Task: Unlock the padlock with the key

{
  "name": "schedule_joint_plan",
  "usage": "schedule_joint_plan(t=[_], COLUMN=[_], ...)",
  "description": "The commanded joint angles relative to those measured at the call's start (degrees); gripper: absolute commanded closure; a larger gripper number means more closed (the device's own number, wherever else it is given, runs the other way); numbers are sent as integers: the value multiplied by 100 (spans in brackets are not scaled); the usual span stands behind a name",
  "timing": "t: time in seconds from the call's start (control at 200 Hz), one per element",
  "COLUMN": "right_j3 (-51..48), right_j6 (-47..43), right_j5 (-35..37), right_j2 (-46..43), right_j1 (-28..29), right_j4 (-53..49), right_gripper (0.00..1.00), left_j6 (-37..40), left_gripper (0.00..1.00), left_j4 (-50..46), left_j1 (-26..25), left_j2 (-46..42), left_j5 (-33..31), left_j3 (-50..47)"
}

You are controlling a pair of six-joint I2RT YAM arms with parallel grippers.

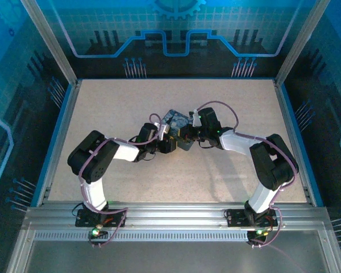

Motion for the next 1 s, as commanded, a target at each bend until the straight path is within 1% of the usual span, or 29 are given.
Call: schedule_joint_plan(t=[0.0, 0.13, 0.39, 0.49, 0.665, 0.815, 0.995], right_j3=[-51, -46, -40, -43, -112, -328, -1021], right_j6=[-79, -70, -54, -35, -143, -460, -927], right_j5=[204, 239, 229, 205, 327, 441, 482], right_j2=[165, 161, 122, 19, -382, -830, -1324], right_j1=[86, 88, 86, 91, 91, 91, 97], right_j4=[-501, -530, -526, -491, -475, -474, -449], right_gripper=[100, 100, 100, 100, 100, 100, 100], left_j6=[-42, -19, -31, -56, -171, -392, -878], left_gripper=[58, 58, 67, 68, 71, 72, 73], left_j4=[0, -27, -45, -49, -44, -139, -333], left_j1=[-124, -130, -132, -133, -132, -130, -143], left_j2=[209, 245, 232, 184, 16, -246, -461], left_j5=[91, 89, 82, 76, 105, 165, 345], left_j3=[160, 185, 221, 217, 196, 214, 313])
